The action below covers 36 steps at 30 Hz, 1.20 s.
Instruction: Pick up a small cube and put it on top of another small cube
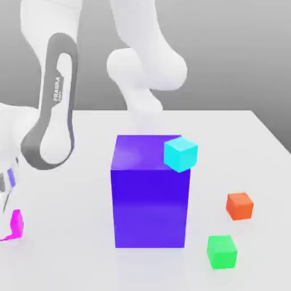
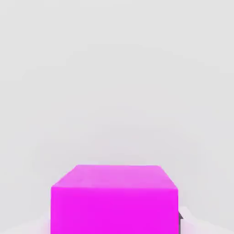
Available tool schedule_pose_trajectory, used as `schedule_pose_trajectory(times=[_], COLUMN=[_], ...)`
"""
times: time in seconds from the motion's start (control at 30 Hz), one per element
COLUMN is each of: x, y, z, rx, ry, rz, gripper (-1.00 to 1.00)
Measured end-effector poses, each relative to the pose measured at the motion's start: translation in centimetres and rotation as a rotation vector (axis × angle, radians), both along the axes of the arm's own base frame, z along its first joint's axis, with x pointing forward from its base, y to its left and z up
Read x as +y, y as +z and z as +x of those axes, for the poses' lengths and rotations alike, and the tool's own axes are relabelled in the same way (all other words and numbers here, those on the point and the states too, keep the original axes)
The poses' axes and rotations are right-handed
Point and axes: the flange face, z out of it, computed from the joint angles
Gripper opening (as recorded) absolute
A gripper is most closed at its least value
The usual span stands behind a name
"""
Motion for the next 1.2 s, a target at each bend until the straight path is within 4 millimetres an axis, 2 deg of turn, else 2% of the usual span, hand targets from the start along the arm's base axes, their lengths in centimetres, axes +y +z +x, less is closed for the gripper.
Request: schedule_pose_trajectory(times=[0.1,0.2,0.27,0.37,0.57,0.8,1.2], x=[2.6,6.2,8.5,11.6,17.8,25.2,37.8], y=[0.6,0.8,1.0,1.3,2.1,3.0,4.8], z=[4.1,8.3,9.9,11.3,13.0,14.0,13.3], rx=[-0.006,-0.010,-0.006,0.006,0.032,0.061,0.109], ry=[0.232,0.491,0.640,0.837,1.217,1.659,2.410], rz=[-0.025,-0.053,-0.066,-0.078,-0.099,-0.122,-0.160], gripper=[-1.00,-1.00,-1.00,-1.00,-1.00,-1.00,-1.00])
